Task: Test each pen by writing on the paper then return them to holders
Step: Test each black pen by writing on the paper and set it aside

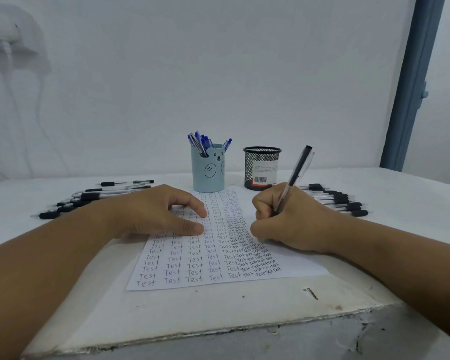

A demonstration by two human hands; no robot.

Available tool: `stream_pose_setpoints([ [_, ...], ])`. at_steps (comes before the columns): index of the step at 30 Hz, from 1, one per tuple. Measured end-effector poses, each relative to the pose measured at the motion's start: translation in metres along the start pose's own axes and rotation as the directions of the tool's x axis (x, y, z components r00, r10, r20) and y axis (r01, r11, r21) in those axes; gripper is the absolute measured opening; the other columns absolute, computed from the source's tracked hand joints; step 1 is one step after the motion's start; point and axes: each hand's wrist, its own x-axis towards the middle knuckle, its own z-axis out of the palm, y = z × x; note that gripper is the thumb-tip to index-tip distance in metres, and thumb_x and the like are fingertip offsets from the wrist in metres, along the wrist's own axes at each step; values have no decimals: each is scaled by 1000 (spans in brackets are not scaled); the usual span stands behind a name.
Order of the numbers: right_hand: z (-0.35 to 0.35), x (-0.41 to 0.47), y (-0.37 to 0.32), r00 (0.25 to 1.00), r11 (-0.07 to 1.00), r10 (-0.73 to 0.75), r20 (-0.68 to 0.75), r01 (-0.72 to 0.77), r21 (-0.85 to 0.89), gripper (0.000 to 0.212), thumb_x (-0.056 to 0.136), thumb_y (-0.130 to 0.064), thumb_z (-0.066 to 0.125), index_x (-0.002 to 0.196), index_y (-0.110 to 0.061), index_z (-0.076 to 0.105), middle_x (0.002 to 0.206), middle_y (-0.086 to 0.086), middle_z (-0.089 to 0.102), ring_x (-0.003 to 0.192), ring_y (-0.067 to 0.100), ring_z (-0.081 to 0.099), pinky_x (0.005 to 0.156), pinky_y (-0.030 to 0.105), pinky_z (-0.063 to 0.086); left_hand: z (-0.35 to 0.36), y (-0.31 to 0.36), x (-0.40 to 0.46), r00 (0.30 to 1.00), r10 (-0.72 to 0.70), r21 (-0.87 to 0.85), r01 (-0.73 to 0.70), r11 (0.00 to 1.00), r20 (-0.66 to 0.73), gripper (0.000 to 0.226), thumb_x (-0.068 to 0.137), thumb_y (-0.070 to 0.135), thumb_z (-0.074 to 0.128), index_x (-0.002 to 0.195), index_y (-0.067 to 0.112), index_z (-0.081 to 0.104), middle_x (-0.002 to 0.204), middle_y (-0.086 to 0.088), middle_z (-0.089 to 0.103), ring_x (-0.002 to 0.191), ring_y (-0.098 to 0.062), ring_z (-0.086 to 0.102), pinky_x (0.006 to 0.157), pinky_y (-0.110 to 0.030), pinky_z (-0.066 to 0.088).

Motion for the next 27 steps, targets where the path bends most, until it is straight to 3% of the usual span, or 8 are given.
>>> stream_pose_setpoints([
  [2, 1, 0, 0, 1000, 1000, 1, 2, -1, -5, 30, 63, -19, 66, 51, -13, 39, 60, 21, 47, 55, 19, 40, 54, 29, 34, 0, 0, 0, 1000, 2, -5, -2, 1000, 6, 51, 54, 58, 83, 103, 46, 74, 126, 34, 59, 127, 6, 47, 115, -29, 31],
  [6, 1, 1, 0, 1000, 1000, -5, 15, 5, -14, 31, 64, -17, 66, 50, -15, 38, 54, 8, 44, 52, 15, 37, 52, 24, 33, 0, 1, -1, 1000, 0, -23, 0, 1000, 13, 48, 56, 55, 83, 102, 45, 74, 127, 32, 59, 125, 8, 49, 110, -24, 33],
  [15, -1, 0, -1, 1000, 1000, 0, 20, -1, 18, 39, 72, -7, 70, 51, -16, 39, 53, 6, 44, 50, 12, 38, 51, 21, 34, 0, 2, -1, 1000, -12, -9, 13, 1000, 8, 48, 56, 55, 83, 102, 46, 74, 128, 32, 58, 129, 5, 46, 119, -32, 29],
  [19, 0, -1, -3, 993, 965, 68, -96, -41, 257, 51, 88, -16, 75, 49, -20, 42, 48, 6, 42, 42, 17, 34, 45, 21, 30, 0, 3, -1, 1000, -19, -3, 19, 1000, 11, 49, 55, 56, 83, 102, 47, 74, 128, 33, 58, 128, 6, 46, 118, -31, 29],
  [23, -2, 3, -7, 967, 873, 191, -171, -87, 479, 58, 100, -40, 55, 48, -16, 45, 53, 8, 46, 47, 18, 35, 45, 19, 28, 1, 2, -1, 1000, -17, -6, 17, 1000, 12, 48, 57, 55, 83, 103, 47, 74, 129, 33, 58, 128, 6, 46, 117, -29, 29],
  [25, -2, 5, -8, 956, 867, 170, -239, -29, 498, 49, 99, -45, 57, 61, -15, 48, 51, 6, 47, 48, 19, 38, 42, 18, 31, 1, 2, -1, 1000, -17, -3, 17, 1000, 9, 50, 56, 56, 83, 104, 47, 73, 129, 33, 58, 128, 6, 46, 117, -30, 30],
  [27, -2, 5, -7, 945, 889, 115, -305, 39, 455, 41, 87, -53, 62, 87, -14, 49, 48, 7, 48, 41, 19, 41, 40, 18, 34, 1, 2, -1, 1000, -21, 0, 21, 1000, 4, 52, 54, 57, 82, 104, 47, 73, 128, 34, 58, 127, 6, 47, 117, -31, 30],
])
